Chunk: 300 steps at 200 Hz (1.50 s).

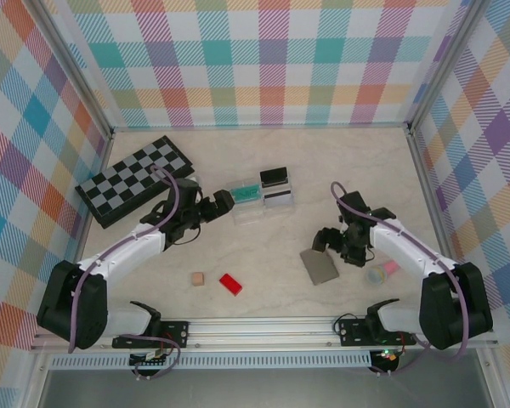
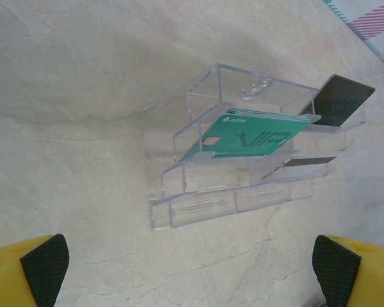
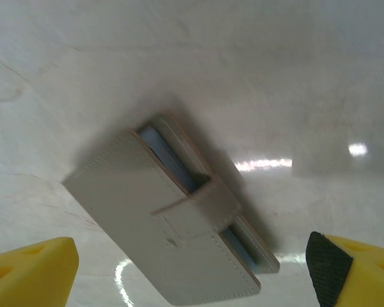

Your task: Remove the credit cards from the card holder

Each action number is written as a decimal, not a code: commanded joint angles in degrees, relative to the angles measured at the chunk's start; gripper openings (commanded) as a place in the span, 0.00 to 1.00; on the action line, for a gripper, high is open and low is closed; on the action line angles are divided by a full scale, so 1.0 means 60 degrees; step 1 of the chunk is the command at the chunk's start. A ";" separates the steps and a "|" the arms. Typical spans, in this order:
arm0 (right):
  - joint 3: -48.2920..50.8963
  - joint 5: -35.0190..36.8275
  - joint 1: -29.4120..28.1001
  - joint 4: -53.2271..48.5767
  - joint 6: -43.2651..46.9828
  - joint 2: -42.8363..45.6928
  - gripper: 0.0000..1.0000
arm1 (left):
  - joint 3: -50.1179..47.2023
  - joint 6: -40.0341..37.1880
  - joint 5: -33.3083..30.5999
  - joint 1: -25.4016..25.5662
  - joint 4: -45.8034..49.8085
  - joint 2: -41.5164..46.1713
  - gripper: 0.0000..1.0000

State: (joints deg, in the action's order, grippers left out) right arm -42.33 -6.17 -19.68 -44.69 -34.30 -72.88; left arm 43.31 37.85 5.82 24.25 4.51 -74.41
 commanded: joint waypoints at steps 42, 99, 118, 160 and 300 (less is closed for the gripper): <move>0.0664 -0.1622 -0.0560 0.1564 -0.0986 -0.0245 0.83 | -0.0109 -0.0154 0.0082 0.0088 0.0304 0.0182 1.00; 0.0430 -0.2959 -0.1328 0.3571 -0.1349 -0.1171 0.79 | -0.0125 -0.0055 0.0503 0.0089 0.0266 0.0127 1.00; 0.0421 -0.3344 -0.1407 0.4137 -0.1496 -0.1261 0.75 | -0.0143 0.0014 0.0635 0.0103 0.0216 0.0075 1.00; 0.0375 -0.1985 -0.1016 0.2579 -0.0760 -0.0582 0.74 | -0.0346 0.0028 0.0757 0.0162 0.0258 0.0169 1.00; -0.0611 -0.2770 -0.0851 0.2654 0.1109 -0.2918 0.62 | -0.0348 0.0091 0.0710 0.0192 0.0157 0.0046 1.00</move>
State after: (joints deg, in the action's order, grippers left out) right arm -44.56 -22.20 -24.75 -27.33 -29.80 -89.36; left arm 41.47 38.11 9.82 24.27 5.89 -74.39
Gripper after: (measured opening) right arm 0.627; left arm 0.999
